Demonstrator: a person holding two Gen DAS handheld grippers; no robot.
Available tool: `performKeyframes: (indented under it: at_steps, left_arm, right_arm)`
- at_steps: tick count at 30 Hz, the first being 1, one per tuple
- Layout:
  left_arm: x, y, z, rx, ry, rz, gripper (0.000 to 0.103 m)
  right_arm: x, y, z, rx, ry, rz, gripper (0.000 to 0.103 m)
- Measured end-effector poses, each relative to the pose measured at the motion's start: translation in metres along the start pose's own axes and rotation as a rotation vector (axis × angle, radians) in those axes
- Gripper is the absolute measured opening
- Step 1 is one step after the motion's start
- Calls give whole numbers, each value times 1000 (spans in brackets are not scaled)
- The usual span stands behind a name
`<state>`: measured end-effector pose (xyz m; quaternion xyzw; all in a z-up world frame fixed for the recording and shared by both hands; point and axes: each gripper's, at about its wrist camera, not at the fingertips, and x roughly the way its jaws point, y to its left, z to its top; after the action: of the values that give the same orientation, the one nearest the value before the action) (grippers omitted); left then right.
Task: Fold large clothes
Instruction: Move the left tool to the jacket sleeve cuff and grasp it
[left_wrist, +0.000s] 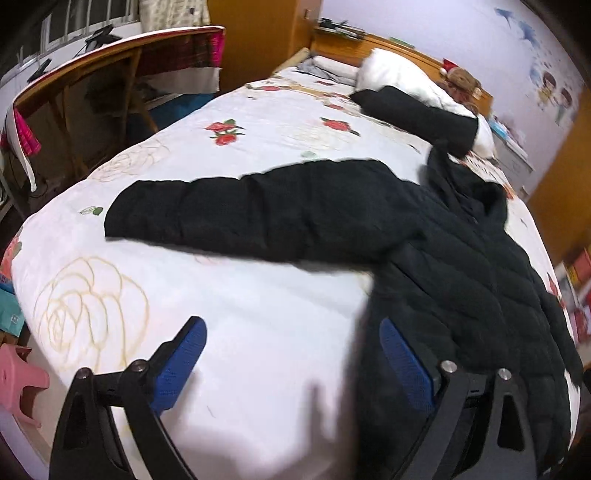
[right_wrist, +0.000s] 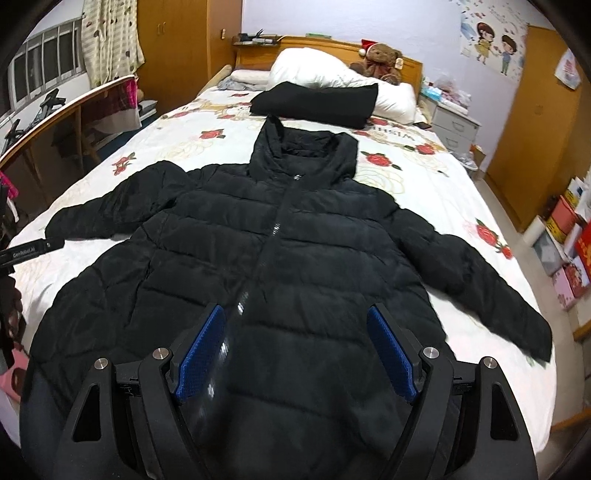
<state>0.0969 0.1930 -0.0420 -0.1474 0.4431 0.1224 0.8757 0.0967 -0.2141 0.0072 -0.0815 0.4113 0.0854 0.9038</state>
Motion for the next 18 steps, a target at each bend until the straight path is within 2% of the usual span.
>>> performKeyframes:
  at_steps: [5, 11, 13, 18]
  left_arm:
    - [33, 44, 24, -98, -3, 68, 90]
    - [69, 107, 46, -297, -18, 91, 89]
    - [83, 124, 49, -350, -7, 86, 89]
    - [113, 155, 54, -463, 9, 129, 89]
  right_arm:
    - [36, 9, 17, -1, 35, 24, 80]
    - [67, 15, 31, -4, 68, 63, 80]
    - [76, 16, 33, -6, 81, 72, 80]
    - [94, 13, 33, -9, 117, 82, 80]
